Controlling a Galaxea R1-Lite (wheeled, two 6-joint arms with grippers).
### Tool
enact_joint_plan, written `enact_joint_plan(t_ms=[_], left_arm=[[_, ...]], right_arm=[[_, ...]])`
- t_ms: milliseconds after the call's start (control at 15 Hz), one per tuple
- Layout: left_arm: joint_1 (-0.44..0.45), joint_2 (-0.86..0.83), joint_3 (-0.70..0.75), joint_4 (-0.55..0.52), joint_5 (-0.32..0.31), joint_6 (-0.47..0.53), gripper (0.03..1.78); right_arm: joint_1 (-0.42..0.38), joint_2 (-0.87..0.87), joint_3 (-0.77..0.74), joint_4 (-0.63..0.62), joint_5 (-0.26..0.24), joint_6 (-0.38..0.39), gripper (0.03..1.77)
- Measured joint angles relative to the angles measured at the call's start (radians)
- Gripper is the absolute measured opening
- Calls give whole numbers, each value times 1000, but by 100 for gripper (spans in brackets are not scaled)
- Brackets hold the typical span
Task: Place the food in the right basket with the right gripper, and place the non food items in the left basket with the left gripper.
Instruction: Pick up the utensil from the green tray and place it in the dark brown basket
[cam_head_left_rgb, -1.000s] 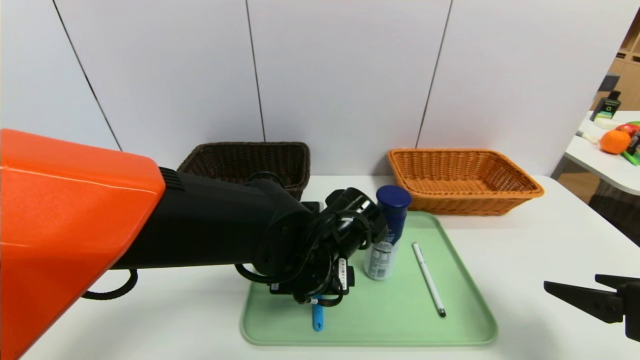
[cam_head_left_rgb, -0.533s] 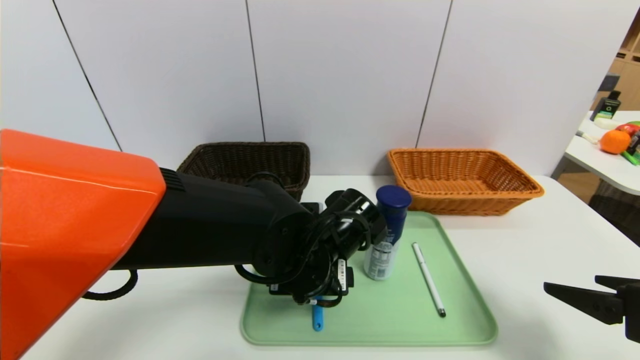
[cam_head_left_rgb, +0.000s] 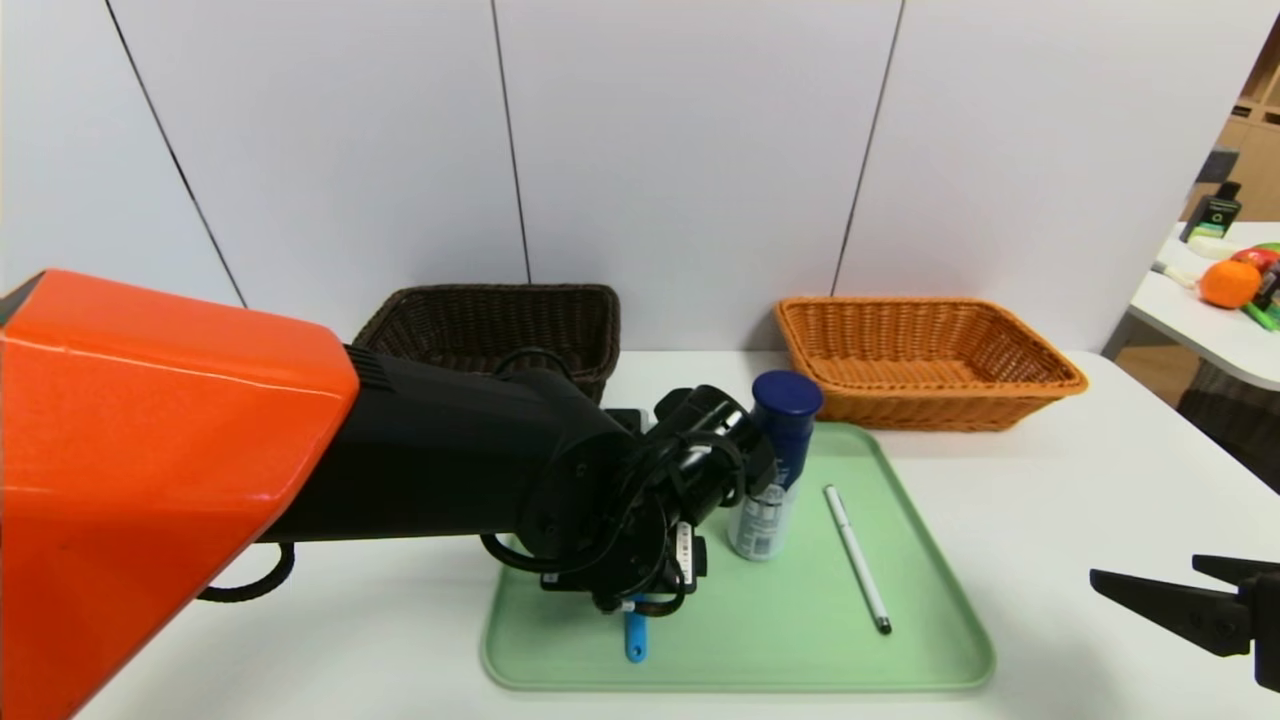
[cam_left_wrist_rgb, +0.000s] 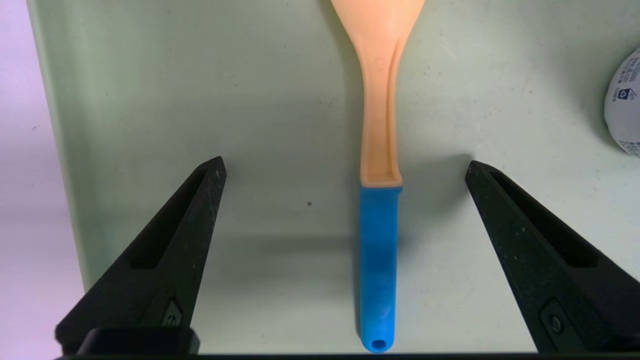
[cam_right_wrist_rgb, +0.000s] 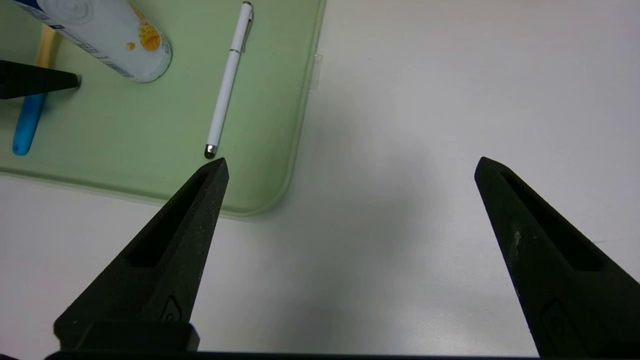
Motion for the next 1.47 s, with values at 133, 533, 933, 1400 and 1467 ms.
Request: enact_joint_plan(t_ms=[133,533,933,1400,1467], left_arm=[[0,1,-1,0,-1,2,169],[-1,-4,-2,5,5,5,96],[-1,-13,-1,5,5,4,16],[26,-158,-5,34,16,45,16],[48,-199,-7,33,22,83,16]], right_arm=[[0,-1,0,0,0,0,170],[0,-7,0,-1,1,0,170],[0,-11,0,0,0,0,170],[-2,-31,12,2,-4,2,170],[-2,-39,16,1,-3,2,170]])
